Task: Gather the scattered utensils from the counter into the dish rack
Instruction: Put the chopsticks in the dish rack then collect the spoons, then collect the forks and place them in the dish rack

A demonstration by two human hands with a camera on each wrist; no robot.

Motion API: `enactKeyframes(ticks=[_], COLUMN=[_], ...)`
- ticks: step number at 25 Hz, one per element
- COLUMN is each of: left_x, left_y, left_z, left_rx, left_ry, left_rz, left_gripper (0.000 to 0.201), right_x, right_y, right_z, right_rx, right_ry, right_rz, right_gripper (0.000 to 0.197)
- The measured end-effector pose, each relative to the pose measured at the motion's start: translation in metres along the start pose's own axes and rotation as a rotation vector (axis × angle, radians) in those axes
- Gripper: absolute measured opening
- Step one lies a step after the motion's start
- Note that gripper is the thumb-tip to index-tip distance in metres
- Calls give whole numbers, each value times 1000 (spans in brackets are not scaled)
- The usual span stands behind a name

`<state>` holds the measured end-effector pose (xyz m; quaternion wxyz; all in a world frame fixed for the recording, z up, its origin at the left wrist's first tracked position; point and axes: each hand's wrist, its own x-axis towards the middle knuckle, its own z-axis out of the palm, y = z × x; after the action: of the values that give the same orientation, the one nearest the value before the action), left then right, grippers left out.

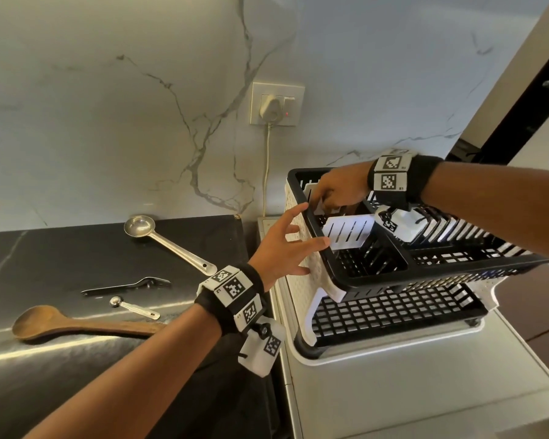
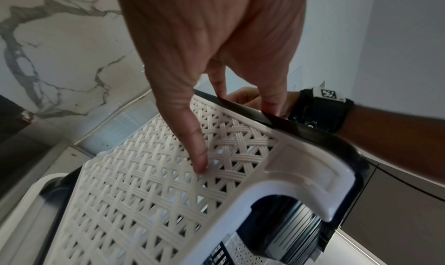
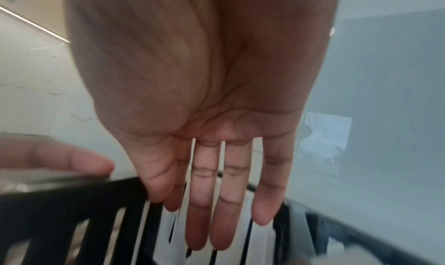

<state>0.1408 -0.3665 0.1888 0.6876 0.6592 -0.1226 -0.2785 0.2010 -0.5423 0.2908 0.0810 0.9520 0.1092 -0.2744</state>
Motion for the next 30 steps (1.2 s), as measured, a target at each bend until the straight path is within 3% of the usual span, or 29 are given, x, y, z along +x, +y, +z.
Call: enactKeyframes(ticks=[5, 9, 12, 15, 19, 21, 25, 30], left_x=[-4, -23, -52, -92, -160, -189, -218, -221], left_y=[1, -19, -57, -96, -140, -154, -166, -176], left_z=[-2, -16, -63, -137, -247, -290, -334, -348], left_rx=[35, 251, 544, 776, 1000, 1088, 1225, 1217], left_ry=[-21, -30, -27, 108, 301, 354, 358, 323], left_rz=[19, 110, 105, 33, -184, -320, -483, -474], left_gripper=[77, 56, 45, 36, 40, 48, 64, 67], right_x=[-21, -17, 8, 44, 106, 137, 187, 223], right_y=[-12, -49, -99, -160, -240, -267, -286, -300], right_z=[-35, -71, -92, -94, -49, -13, 49, 89], right_rx=[52, 88, 95, 121, 88, 78, 179, 267], right_ry=[195, 250, 265, 253, 263, 300, 275, 244], right_rz=[1, -75, -144, -262, -385, -363, -206, -70], right_gripper=[32, 31, 30, 30, 31, 30, 36, 39])
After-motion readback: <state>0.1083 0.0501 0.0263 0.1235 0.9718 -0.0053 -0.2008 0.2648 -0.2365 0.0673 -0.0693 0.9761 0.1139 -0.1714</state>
